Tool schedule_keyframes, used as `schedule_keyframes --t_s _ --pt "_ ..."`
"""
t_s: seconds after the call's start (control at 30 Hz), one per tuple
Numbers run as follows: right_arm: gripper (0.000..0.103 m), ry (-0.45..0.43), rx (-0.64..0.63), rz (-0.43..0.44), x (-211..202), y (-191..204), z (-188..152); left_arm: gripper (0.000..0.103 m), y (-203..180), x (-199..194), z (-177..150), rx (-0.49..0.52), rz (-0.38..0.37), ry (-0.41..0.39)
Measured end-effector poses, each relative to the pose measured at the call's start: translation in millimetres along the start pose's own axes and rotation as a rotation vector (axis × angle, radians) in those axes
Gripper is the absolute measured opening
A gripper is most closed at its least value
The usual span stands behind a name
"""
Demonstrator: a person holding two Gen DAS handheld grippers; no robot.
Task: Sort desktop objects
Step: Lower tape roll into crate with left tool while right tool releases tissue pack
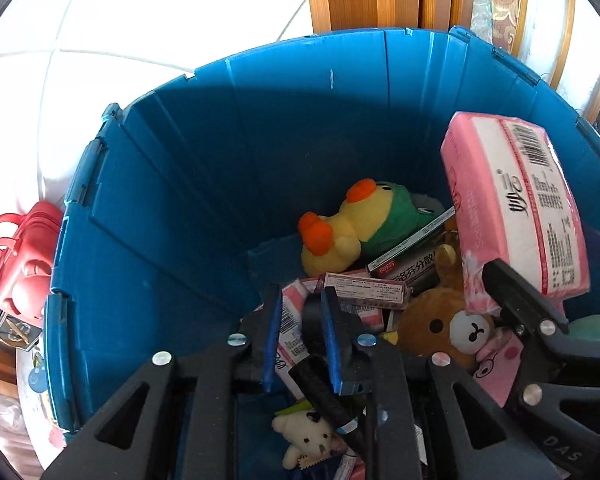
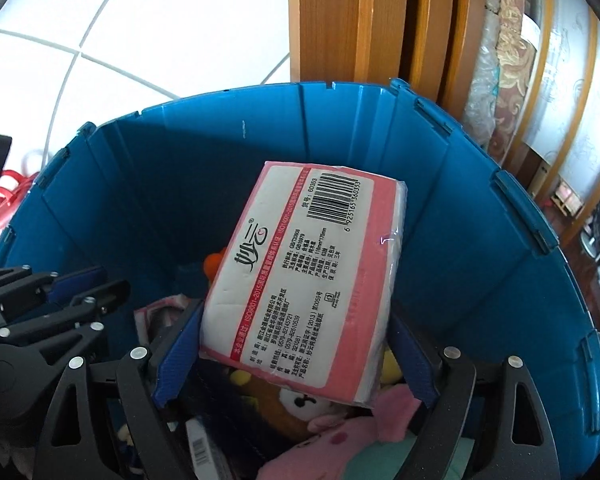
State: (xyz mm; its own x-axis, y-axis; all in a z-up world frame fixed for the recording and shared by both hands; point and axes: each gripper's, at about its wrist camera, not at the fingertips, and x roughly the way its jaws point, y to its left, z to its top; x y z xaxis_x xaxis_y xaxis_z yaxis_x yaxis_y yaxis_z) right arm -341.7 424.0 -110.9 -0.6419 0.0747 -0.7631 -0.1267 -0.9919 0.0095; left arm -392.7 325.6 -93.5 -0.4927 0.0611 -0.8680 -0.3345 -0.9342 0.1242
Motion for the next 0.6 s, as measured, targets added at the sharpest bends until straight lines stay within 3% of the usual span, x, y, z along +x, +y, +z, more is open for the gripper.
schedule_keyframes --t_s 0.1,0.17,0.3,0.6 --pt "0.091 -0.012 0.000 -0.005 -1 1 3 0.043 4 1 0 -0.010 0.015 0.009" --pt "0.097 -0.011 0.004 -0.020 0 -1 4 0.049 8 2 0 -0.032 0.022 0.014" --pt "0.103 0.021 0.027 -0.012 5 -5 6 0.052 17 4 -1 -0.077 -0.008 0.036" --pt "0.103 0.122 0.009 -0.029 20 -4 1 0.052 11 2 -2 -0.022 0.041 0.026"
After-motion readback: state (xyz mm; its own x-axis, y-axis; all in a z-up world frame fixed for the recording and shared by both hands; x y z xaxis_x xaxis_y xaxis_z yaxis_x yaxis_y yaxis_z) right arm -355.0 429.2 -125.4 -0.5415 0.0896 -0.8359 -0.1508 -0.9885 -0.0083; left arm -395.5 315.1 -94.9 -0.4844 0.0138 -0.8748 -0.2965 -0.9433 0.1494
